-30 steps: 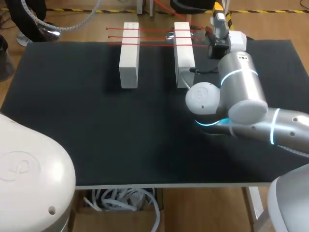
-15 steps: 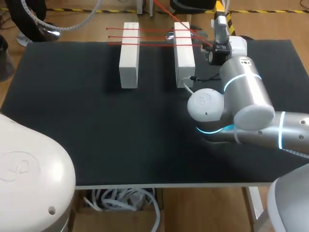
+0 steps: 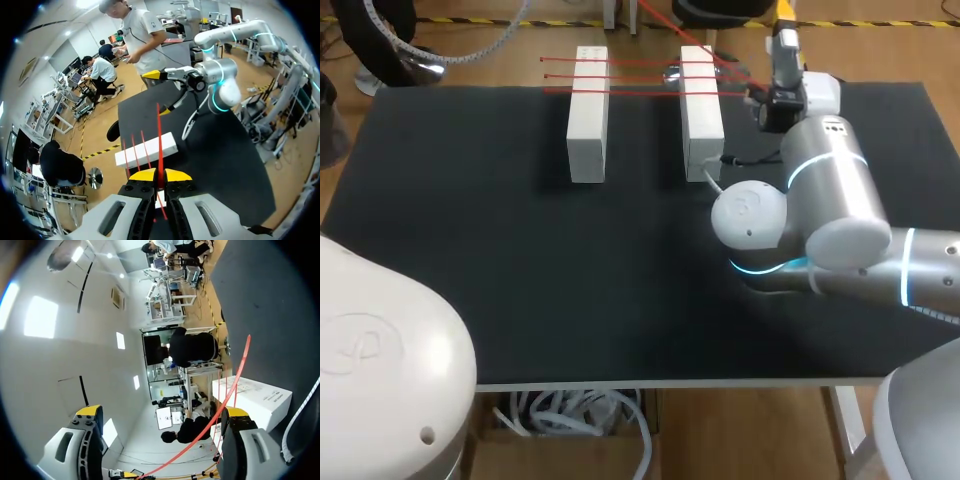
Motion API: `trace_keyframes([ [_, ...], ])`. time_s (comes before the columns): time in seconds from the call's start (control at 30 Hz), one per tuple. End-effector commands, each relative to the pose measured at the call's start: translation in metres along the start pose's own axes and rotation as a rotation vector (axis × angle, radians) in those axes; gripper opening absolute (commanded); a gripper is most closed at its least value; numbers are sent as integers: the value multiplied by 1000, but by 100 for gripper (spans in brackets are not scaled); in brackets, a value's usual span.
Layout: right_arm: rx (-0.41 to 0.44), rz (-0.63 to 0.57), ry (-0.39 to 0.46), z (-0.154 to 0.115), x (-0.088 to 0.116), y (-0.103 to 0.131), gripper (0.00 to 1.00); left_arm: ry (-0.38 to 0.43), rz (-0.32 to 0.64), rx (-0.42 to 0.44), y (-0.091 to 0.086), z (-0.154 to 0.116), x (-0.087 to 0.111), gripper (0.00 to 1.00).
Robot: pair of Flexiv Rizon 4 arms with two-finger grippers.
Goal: Grab the tape and strap the tape.
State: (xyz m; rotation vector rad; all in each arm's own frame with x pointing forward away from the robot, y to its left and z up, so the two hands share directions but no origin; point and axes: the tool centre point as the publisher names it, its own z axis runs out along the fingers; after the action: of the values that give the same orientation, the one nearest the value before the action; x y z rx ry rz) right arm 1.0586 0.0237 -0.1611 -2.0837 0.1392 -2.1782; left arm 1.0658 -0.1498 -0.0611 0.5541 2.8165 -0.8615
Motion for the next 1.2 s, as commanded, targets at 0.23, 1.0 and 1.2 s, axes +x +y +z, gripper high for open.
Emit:
trace_keyframes([
  [0.23,-31,0,14,8,1,5,100,5,-1,-4,-1,-1,-1,0],
  [1.0,-43,6,7,14,2,6,50,5,-1,-4,-1,-1,-1,0],
  [1.2,-43,13,4,15,2,6,47,5,-1,-4,-1,-1,-1,0],
])
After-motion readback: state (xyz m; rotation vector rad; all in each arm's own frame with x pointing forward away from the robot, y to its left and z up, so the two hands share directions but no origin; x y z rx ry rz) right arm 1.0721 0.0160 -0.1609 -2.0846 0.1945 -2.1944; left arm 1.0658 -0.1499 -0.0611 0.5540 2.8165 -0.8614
